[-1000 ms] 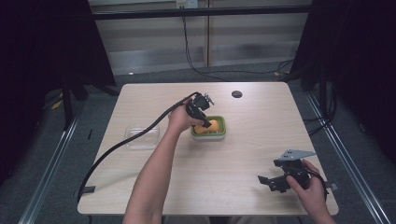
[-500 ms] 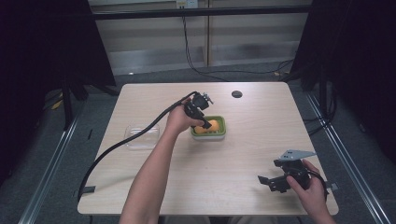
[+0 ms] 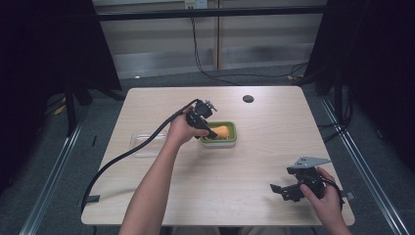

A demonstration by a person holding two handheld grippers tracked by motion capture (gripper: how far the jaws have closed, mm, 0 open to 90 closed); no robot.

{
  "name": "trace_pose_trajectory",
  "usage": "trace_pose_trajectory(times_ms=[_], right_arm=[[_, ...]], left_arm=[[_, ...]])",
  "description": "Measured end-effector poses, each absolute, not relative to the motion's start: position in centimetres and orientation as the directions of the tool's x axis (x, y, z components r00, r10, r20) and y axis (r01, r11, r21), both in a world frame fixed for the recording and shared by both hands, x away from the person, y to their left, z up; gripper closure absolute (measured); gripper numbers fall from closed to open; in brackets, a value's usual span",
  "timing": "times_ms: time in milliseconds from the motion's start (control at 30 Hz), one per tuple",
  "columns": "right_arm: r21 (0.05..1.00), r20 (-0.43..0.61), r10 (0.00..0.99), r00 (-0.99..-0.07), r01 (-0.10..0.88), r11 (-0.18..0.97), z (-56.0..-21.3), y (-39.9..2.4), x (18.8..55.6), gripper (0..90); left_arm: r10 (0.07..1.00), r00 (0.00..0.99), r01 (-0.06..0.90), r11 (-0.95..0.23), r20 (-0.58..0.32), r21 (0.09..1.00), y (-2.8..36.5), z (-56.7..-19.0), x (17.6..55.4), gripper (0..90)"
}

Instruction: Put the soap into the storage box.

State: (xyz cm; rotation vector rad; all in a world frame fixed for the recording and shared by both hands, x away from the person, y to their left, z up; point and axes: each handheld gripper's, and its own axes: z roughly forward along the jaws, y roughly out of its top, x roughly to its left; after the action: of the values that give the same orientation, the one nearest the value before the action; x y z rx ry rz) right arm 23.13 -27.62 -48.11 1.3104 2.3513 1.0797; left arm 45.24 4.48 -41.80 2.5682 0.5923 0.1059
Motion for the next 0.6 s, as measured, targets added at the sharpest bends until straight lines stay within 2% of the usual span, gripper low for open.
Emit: trace_pose_trajectory(times_ms=[600], right_arm=[[0.702, 0.132, 0.808, -0.574, 0.63, 0.332, -48.1, -27.2, 23.1, 5.7]], left_arm=[[0.442, 0.896, 0.405, -0.768, -0.046, 0.497, 6.0, -41.5, 43.8, 26.1]])
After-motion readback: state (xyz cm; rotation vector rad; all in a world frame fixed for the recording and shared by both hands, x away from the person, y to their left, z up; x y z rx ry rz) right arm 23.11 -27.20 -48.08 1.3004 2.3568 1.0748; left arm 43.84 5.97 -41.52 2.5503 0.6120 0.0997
